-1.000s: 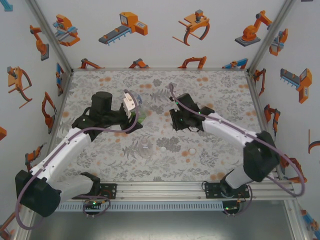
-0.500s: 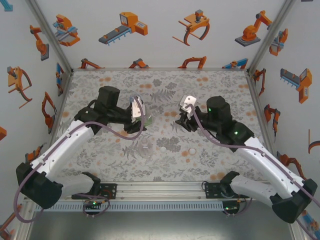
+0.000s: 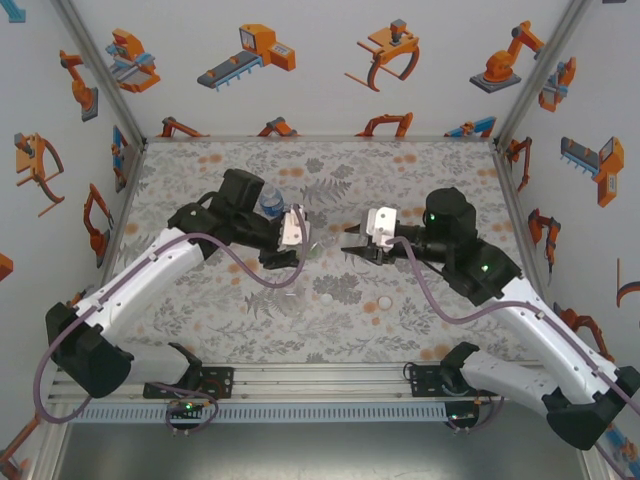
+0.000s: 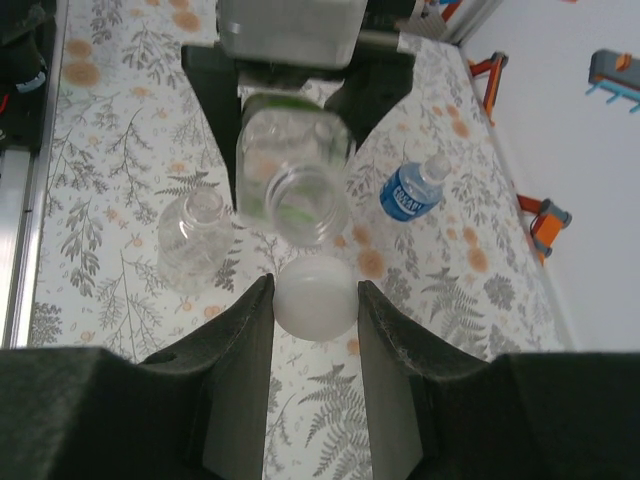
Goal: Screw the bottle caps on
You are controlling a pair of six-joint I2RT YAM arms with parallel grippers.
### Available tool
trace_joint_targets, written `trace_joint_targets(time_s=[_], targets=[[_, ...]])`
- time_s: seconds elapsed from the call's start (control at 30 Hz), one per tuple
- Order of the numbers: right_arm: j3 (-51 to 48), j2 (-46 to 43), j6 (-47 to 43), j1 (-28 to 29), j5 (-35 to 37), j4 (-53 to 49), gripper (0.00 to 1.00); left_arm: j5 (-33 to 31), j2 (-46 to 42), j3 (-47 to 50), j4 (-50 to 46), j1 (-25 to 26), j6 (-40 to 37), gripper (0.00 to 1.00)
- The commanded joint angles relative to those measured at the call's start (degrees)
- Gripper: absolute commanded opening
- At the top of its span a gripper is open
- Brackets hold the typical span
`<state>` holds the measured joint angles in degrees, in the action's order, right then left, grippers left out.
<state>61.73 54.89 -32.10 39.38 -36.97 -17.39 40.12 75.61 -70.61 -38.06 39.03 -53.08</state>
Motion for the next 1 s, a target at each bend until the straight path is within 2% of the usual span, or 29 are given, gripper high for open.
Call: trace_joint_targets(time_s=[0.0,0.73,0.97], targets=[[2.2,0.6,-1.7,0.4,-3.5,1.5,0.11,-0.3,0.8,-1.8,-2.4,0.9,-2.7,0.0],[3.3,3.4,-1.6,1.6,-7.9,-1.3,0.07,0.1,2.7,-3.1,-2.4,2.4,-4.7,0.0],[3.7,4.3,-1.7,2.2,-5.4,-2.9,0.05,1.2,2.0,-3.0,-2.4,2.4,-5.1,0.0]])
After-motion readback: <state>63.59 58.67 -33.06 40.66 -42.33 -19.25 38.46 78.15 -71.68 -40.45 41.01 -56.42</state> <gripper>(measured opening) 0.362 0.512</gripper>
